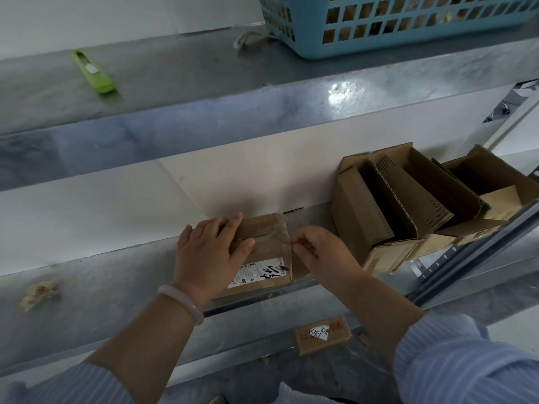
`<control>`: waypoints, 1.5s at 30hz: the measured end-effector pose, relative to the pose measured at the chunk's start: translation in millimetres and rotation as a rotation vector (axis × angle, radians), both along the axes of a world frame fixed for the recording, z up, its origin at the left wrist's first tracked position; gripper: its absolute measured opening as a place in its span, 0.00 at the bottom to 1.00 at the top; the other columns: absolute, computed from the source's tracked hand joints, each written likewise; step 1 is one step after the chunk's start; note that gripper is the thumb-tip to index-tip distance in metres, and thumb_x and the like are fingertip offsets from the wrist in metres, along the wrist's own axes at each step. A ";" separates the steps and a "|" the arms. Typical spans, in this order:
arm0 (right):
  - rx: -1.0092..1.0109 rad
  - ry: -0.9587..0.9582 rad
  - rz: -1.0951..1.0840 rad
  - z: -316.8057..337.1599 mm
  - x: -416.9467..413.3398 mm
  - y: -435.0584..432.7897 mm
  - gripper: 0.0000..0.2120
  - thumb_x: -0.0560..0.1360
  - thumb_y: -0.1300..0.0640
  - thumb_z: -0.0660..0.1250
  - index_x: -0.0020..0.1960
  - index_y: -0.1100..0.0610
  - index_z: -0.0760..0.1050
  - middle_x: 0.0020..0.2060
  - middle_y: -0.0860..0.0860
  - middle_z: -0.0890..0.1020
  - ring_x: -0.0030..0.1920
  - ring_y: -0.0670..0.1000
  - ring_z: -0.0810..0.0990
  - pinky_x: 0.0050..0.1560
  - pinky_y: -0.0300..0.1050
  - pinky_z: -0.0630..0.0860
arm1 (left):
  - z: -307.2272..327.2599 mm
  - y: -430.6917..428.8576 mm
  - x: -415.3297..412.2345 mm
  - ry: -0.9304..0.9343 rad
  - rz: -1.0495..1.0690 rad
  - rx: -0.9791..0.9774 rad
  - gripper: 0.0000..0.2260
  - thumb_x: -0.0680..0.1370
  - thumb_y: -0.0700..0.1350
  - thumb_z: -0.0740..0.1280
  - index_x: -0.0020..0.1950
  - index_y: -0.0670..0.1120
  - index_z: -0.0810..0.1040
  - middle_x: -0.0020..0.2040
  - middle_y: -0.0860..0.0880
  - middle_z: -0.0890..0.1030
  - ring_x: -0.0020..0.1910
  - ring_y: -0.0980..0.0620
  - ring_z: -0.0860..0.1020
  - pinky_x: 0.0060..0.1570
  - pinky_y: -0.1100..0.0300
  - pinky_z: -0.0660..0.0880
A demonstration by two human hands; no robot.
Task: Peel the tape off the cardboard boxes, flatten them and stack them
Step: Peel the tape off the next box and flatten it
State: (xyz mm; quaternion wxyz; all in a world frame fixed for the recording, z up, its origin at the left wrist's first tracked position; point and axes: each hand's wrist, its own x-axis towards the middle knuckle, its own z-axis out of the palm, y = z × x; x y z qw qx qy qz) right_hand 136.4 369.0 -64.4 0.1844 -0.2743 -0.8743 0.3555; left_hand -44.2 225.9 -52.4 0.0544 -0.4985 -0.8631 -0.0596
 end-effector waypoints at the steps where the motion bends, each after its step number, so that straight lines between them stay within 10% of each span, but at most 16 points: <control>1: 0.041 0.000 0.024 -0.8 -0.7 0.8 0.03 0.78 0.61 0.64 0.47 0.55 0.75 0.41 0.45 0.75 0.41 0.44 0.73 0.41 0.38 0.68 | 0.3 -0.2 -0.1 -0.001 -0.004 -0.011 0.34 0.75 0.70 0.41 0.75 0.56 0.62 0.65 0.54 0.73 0.66 0.49 0.70 0.69 0.43 0.61; 10: 0.062 -0.086 0.075 -9.1 2.8 2.4 0.06 0.80 0.60 0.58 0.44 0.54 0.67 0.43 0.49 0.74 0.44 0.48 0.72 0.42 0.42 0.68 | 1.2 -0.6 0.5 -0.024 0.005 0.004 0.41 0.70 0.76 0.35 0.75 0.57 0.61 0.64 0.55 0.72 0.66 0.50 0.69 0.70 0.44 0.60; 18: -0.991 0.179 -0.248 -1.5 0.2 -7.5 0.07 0.80 0.62 0.63 0.47 0.64 0.77 0.40 0.59 0.83 0.40 0.54 0.83 0.47 0.48 0.82 | 0.4 -0.5 -1.3 -0.024 0.003 -0.015 0.41 0.70 0.76 0.34 0.75 0.58 0.61 0.64 0.55 0.72 0.65 0.50 0.69 0.70 0.44 0.60; 24: -0.808 0.129 -0.294 -0.7 3.7 -13.3 0.04 0.75 0.57 0.72 0.47 0.54 0.85 0.40 0.52 0.87 0.45 0.53 0.86 0.53 0.51 0.82 | -1.8 -0.1 -0.3 -0.020 -0.002 0.002 0.40 0.72 0.75 0.38 0.74 0.56 0.64 0.62 0.54 0.74 0.63 0.48 0.72 0.67 0.42 0.63; 33: -0.315 0.001 -0.206 2.0 2.2 -9.5 0.02 0.76 0.56 0.70 0.47 0.50 0.81 0.40 0.44 0.82 0.41 0.41 0.79 0.37 0.27 0.71 | 0.9 -0.1 1.7 -0.020 0.006 0.002 0.40 0.71 0.75 0.37 0.74 0.56 0.64 0.63 0.53 0.74 0.64 0.48 0.71 0.67 0.43 0.63; 40: -0.125 -0.093 -0.031 2.6 -6.2 -0.7 0.07 0.79 0.59 0.64 0.43 0.52 0.75 0.41 0.50 0.79 0.41 0.48 0.77 0.42 0.43 0.74 | 1.9 0.0 1.3 -0.033 0.001 -0.009 0.40 0.72 0.75 0.38 0.74 0.56 0.65 0.62 0.53 0.74 0.64 0.47 0.71 0.66 0.42 0.64; 45: -0.498 0.060 -0.170 -1.2 -5.5 -7.2 0.06 0.79 0.57 0.61 0.44 0.51 0.74 0.46 0.54 0.80 0.49 0.55 0.80 0.56 0.57 0.78 | 4.2 0.5 0.4 -0.049 0.019 -0.024 0.40 0.70 0.76 0.38 0.75 0.58 0.61 0.65 0.56 0.71 0.67 0.51 0.68 0.70 0.45 0.59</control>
